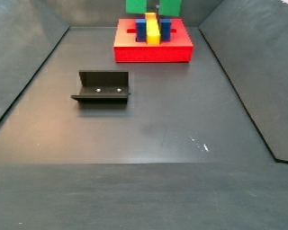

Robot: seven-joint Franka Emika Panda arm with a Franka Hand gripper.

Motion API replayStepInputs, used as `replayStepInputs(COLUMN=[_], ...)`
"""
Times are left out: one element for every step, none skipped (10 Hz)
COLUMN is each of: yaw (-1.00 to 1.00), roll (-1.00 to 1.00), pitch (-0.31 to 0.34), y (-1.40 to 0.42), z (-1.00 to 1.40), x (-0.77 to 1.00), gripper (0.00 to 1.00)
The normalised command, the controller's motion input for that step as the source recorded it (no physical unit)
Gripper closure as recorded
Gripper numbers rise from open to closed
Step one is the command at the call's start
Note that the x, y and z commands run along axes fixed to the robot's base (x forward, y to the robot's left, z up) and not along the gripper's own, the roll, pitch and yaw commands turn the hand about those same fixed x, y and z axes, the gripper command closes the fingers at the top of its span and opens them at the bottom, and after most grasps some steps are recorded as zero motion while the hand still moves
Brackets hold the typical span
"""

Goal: Pick up the green object. Move up. Place the green object on the fixture. Regrasp the green object. Move to above the board. Insert the green object.
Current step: Insert the green object.

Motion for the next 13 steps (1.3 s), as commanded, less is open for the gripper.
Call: replayStepInputs(yaw=[0.00, 0.00, 0.00, 0.00, 0.00, 0.00, 0.01, 0.07, 0.13, 0.13, 0.12, 0.11, 0.19], roll=[0.00, -0.12, -0.16, -0.08, -0.03, 0.00, 0.00, 0.03, 0.00, 0.00, 0.00, 0.00, 0.01], pitch=[0.013, -0.031, -0.081, 0.000, 0.006, 0.013, 0.011, 0.000, 0.000, 0.007, 0.017, 0.029, 0.024], y=[0.01, 0.00, 0.00, 0.00, 0.00, 0.00, 0.00, 0.00, 0.00, 0.00, 0.00, 0.00, 0.00], z=[-0.10, 0.00, -0.12, -0.16, -0.17, -0.21, -0.28, -0.35, -0.33, -0.27, -0.25, -0.26, -0.26], x=[0.00, -0.07, -0.23, -0.02, 0.00, 0.00, 0.00, -0.04, 0.00, 0.01, 0.02, 0.00, 0.03], gripper=[1.00, 1.00, 1.00, 1.00, 1.00, 1.00, 1.00, 1.00, 1.00, 1.00, 1.00, 1.00, 1.00])
